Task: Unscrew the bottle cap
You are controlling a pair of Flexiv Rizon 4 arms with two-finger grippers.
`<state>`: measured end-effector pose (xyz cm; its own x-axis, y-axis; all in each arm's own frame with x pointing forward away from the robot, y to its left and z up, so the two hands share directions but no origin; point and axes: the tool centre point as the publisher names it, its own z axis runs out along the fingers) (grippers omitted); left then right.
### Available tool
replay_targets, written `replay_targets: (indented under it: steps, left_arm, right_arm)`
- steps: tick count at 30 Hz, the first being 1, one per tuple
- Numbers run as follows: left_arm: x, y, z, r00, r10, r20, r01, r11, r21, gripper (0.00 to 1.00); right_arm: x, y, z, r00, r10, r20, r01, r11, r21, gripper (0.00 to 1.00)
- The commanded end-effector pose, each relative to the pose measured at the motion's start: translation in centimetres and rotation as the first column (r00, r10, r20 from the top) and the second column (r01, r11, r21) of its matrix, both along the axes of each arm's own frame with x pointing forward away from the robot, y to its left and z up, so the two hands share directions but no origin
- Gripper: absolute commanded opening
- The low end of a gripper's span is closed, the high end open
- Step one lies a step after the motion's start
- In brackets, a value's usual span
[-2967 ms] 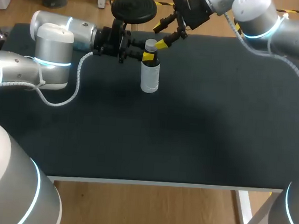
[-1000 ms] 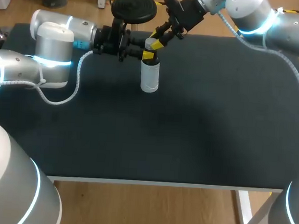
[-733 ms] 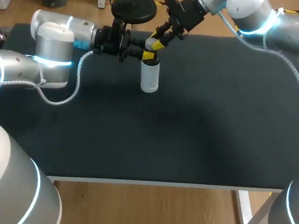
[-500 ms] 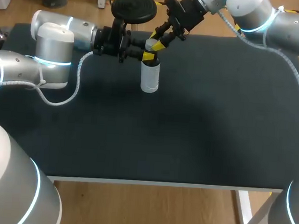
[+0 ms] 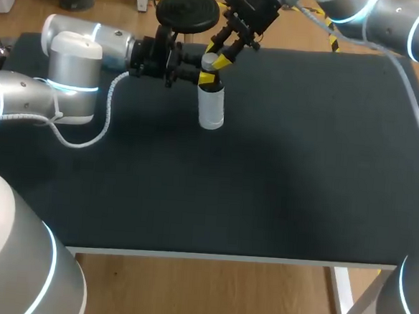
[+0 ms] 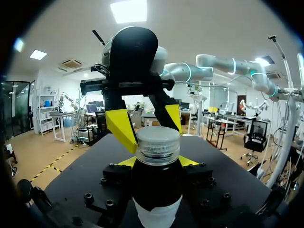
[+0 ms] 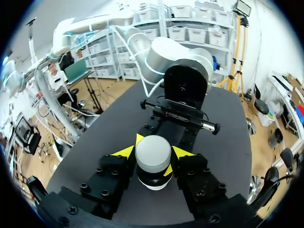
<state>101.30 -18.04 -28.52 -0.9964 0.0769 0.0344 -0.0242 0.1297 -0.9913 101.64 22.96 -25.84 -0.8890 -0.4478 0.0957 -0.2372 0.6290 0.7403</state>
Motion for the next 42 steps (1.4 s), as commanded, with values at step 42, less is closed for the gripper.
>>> replay_targets:
  steps: [42]
  left_arm:
    - [-0.1, -0.2, -0.2, 1.0, -0.003, 0.0, 0.003, 1.0, 0.001, 0.0]
  right_arm:
    - [1.9, -7.6, 1.5, 1.0, -0.024, -0.02, 0.024, 1.0, 0.011, 0.0]
